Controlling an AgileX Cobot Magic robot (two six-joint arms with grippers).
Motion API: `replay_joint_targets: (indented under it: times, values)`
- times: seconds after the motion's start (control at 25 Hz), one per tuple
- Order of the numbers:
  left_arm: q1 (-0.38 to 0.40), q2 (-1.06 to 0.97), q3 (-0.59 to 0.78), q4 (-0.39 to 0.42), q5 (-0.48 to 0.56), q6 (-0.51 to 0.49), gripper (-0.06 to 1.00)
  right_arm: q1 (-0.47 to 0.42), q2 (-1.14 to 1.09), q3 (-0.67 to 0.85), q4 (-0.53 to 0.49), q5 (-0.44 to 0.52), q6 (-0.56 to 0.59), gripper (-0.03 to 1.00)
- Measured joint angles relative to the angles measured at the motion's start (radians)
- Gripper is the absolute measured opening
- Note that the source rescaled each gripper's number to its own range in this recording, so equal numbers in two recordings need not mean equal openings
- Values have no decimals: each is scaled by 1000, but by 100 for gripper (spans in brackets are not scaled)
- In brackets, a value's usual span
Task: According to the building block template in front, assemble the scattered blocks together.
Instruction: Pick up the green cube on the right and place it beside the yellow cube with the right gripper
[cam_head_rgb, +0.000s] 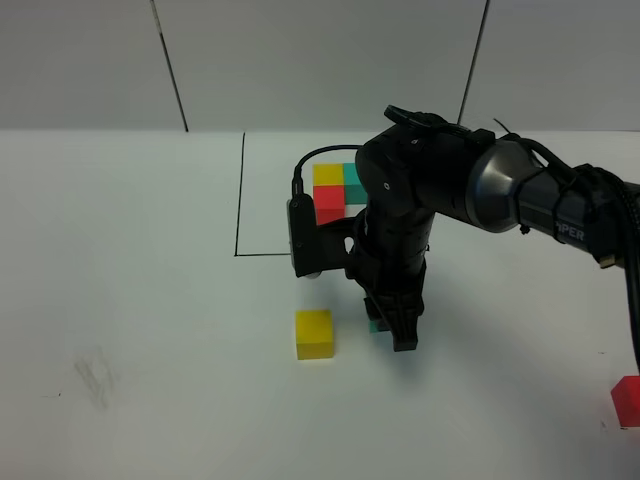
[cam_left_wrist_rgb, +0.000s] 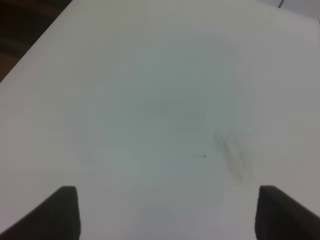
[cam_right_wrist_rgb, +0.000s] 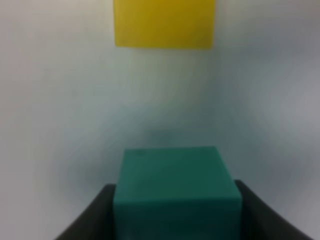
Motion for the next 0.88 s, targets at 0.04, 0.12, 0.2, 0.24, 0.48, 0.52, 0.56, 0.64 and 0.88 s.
replay_joint_targets:
  times: [0.04,0.12,0.2,0.24,0.48,0.52,0.56,0.64,0.88]
  values:
    - [0,0,0,0,0,0,65,4,5,-3,4,2,-2,25]
    - [0,0,0,0,0,0,65,12,12,-6,9,1,-3,25]
    - [0,0,0,0,0,0,65,21,14,-7,15,-1,-7,25]
    - [0,0,0,0,0,0,65,28,14,-7,17,-4,-9,25]
    - [0,0,0,0,0,0,65,46,14,-8,22,-37,-25,25]
    - [0,0,0,0,0,0,65,49,14,-8,22,-44,-26,25]
    - [0,0,0,0,0,0,65,49,14,-8,22,-48,-28,25]
    - [0,0,0,0,0,0,65,51,17,-8,23,-51,-29,25]
    - [0,0,0,0,0,0,65,51,47,-11,22,-69,-33,25]
